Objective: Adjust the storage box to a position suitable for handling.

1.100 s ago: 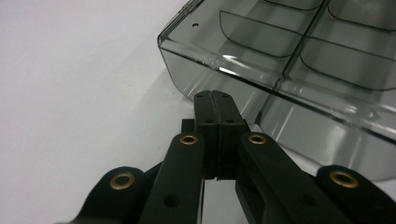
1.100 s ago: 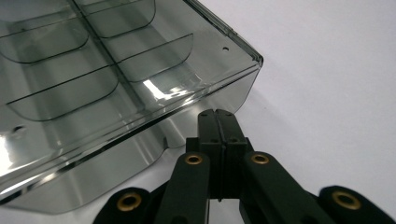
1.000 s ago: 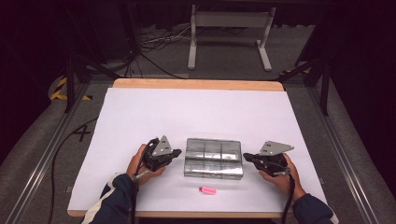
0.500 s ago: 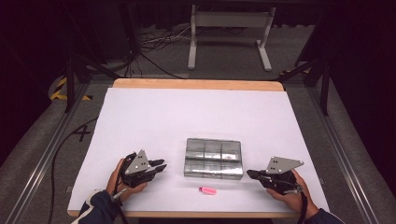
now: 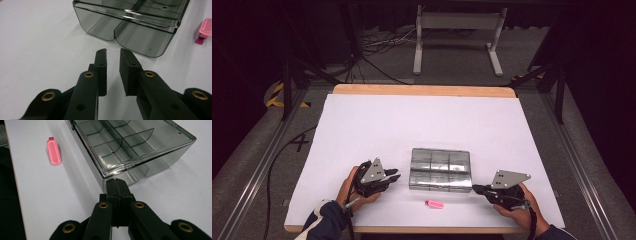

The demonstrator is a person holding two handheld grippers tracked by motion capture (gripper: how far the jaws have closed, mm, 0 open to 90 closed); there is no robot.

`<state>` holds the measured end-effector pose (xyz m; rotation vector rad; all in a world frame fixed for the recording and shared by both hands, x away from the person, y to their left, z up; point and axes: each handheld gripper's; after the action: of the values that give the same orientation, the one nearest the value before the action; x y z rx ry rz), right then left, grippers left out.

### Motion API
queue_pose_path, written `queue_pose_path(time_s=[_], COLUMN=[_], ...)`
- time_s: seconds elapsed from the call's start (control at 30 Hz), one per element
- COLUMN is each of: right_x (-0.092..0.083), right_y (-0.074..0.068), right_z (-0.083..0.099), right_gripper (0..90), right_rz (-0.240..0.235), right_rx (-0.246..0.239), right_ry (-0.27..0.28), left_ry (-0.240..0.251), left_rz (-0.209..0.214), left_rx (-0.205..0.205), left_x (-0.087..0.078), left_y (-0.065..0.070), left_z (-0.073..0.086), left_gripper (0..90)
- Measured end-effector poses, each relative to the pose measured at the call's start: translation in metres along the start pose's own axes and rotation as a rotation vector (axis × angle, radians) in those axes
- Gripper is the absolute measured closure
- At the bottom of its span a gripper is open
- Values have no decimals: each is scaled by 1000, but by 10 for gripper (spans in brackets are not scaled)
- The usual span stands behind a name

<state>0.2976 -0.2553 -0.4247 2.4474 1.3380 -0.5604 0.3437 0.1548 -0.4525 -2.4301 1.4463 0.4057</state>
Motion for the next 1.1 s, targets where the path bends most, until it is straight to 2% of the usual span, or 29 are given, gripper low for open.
queue_pose_path(time_s=[0.23, 0.3, 0.5, 0.73, 0.97, 1.1], right_x=[-5, -5, -5, -5, -7, -8], right_y=[-1, -2, -4, -4, -4, -4], right_z=[-4, -4, -4, -5, -7, -8], right_gripper=[900, 900, 900, 900, 886, 891], right_rz=[-9, -12, -20, -29, -18, -8], right_rx=[2, -1, -4, -1, -4, -9], right_ry=[27, 26, 28, 48, 72, 85], left_ry=[1, 6, 9, 23, 11, 25], left_rz=[3, 3, 9, -8, -15, -34], left_rx=[0, 12, 4, -14, -21, -45], left_x=[0, -1, -1, -2, -1, -2], left_y=[0, 1, 0, -1, -2, -4], left_z=[3, 3, 4, 5, 4, 5], left_gripper=[752, 748, 728, 691, 566, 502])
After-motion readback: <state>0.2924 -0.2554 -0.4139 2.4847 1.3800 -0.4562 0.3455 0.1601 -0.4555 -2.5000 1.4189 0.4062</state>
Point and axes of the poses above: each handheld gripper's, and its own axes: x roughly forward along the jaws, z roughly out of its underside, y roughly to its right, and after that the axes turned 13 degrees about y, right-handed
